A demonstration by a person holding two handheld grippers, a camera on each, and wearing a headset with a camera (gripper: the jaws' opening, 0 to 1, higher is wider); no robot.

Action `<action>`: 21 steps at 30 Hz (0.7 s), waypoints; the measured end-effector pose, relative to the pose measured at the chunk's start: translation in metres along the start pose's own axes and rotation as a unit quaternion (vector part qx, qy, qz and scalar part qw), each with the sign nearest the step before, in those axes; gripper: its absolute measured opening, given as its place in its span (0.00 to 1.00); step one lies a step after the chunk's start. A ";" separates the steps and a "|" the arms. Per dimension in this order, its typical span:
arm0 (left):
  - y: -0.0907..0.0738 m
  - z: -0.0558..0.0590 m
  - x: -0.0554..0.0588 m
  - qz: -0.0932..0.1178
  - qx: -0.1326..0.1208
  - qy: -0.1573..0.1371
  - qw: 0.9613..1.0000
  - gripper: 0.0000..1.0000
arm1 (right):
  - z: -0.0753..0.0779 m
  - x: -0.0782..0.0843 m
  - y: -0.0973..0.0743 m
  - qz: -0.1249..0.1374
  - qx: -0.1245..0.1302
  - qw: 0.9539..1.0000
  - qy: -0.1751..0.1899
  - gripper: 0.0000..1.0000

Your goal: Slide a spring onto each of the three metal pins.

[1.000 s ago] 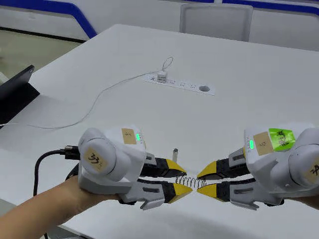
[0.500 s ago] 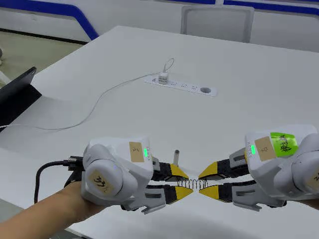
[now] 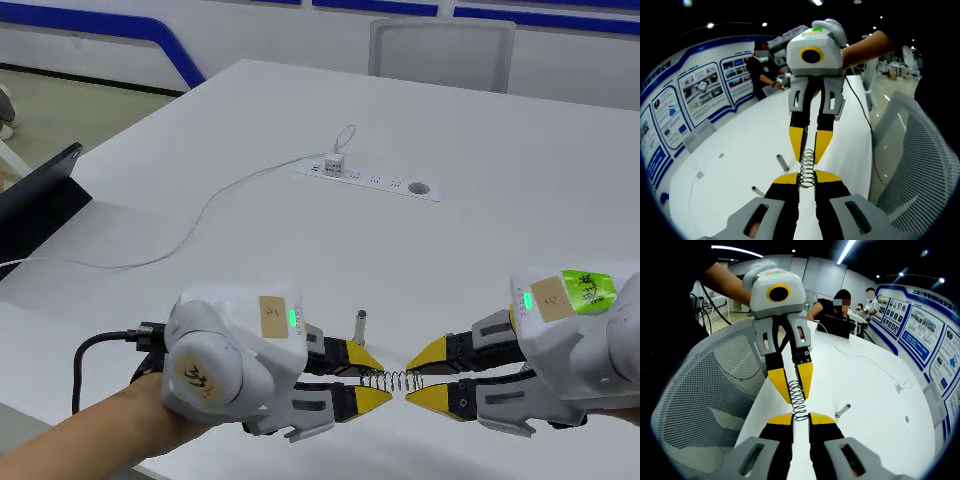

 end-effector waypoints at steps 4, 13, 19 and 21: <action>0.000 0.001 0.000 -0.002 0.002 0.004 1.000 0.10 | -0.001 -0.002 -0.002 0.004 -0.007 1.000 0.009 0.11; 0.000 0.000 0.002 -0.006 -0.002 0.005 1.000 0.10 | -0.002 -0.014 -0.010 0.050 -0.026 0.997 0.055 0.10; 0.003 0.000 0.004 -0.011 -0.003 0.004 1.000 0.10 | -0.003 -0.030 -0.010 0.079 -0.029 0.995 0.061 0.11; 0.004 -0.001 0.005 -0.010 -0.003 0.001 1.000 0.10 | -0.003 -0.033 -0.009 0.084 -0.029 0.994 0.061 0.11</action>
Point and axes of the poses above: the centre of the closed fingertips' face, and the gripper's own axes: y roughly forward along the fingers, z roughly to its right, x roughly out of its underside, the point moved 4 cm from there along -y, roughly backward along the fingers, and after that the axes turned 3 degrees about y, right-handed, at the moved point
